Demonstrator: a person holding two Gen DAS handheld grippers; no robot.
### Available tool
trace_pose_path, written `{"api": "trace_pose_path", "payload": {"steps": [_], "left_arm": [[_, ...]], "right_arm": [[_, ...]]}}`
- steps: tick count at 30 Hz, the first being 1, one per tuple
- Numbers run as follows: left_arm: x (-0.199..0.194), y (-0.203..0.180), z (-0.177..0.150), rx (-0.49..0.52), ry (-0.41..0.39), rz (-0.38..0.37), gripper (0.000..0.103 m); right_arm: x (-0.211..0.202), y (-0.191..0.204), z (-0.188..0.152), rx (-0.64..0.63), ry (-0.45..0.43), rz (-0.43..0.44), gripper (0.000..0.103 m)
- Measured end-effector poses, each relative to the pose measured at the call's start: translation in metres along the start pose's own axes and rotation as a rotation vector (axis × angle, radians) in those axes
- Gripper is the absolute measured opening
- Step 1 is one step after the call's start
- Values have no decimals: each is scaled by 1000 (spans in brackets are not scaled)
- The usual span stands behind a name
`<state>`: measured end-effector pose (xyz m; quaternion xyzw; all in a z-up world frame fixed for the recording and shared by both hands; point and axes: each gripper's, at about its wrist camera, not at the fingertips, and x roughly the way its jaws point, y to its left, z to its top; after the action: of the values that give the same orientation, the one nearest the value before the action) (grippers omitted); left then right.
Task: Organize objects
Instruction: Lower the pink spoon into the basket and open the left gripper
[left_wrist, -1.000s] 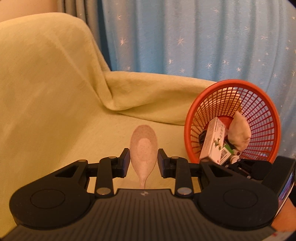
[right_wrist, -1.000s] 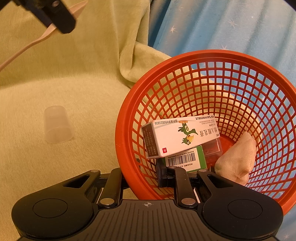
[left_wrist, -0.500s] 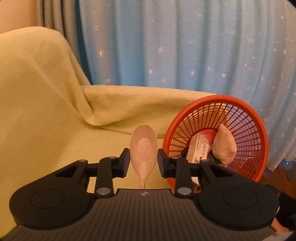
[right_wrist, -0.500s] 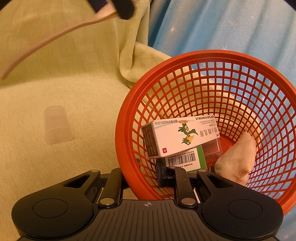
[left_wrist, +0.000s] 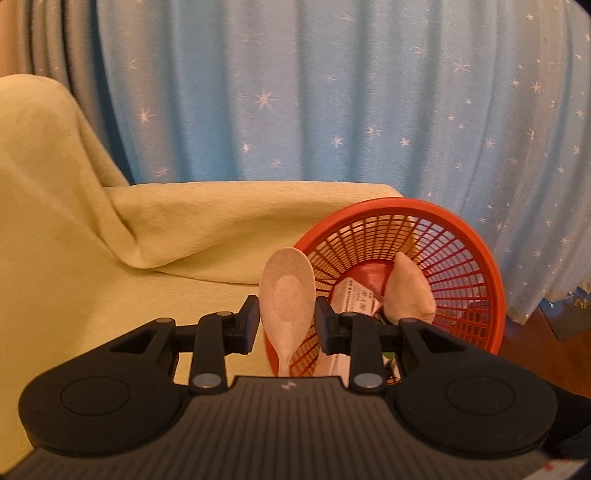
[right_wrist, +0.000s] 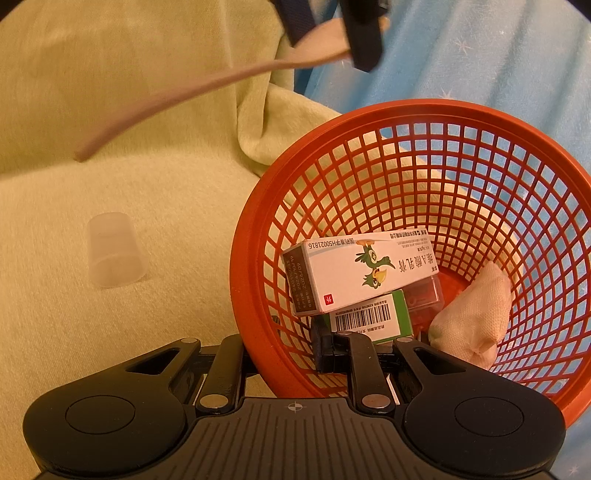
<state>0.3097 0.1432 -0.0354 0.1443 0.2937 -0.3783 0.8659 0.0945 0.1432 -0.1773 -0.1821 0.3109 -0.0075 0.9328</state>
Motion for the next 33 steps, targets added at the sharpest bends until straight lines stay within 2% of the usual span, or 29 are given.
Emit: {"api": "trace_pose_path", "payload": {"steps": [29,33], "left_arm": [[64,-59,28,62,24,-140,27],[64,-60,30,66,16,-137,35]], "right_arm": [[-2,4,2,6,-3,4,14],[-3,9,4,8,-3,4,14]]}}
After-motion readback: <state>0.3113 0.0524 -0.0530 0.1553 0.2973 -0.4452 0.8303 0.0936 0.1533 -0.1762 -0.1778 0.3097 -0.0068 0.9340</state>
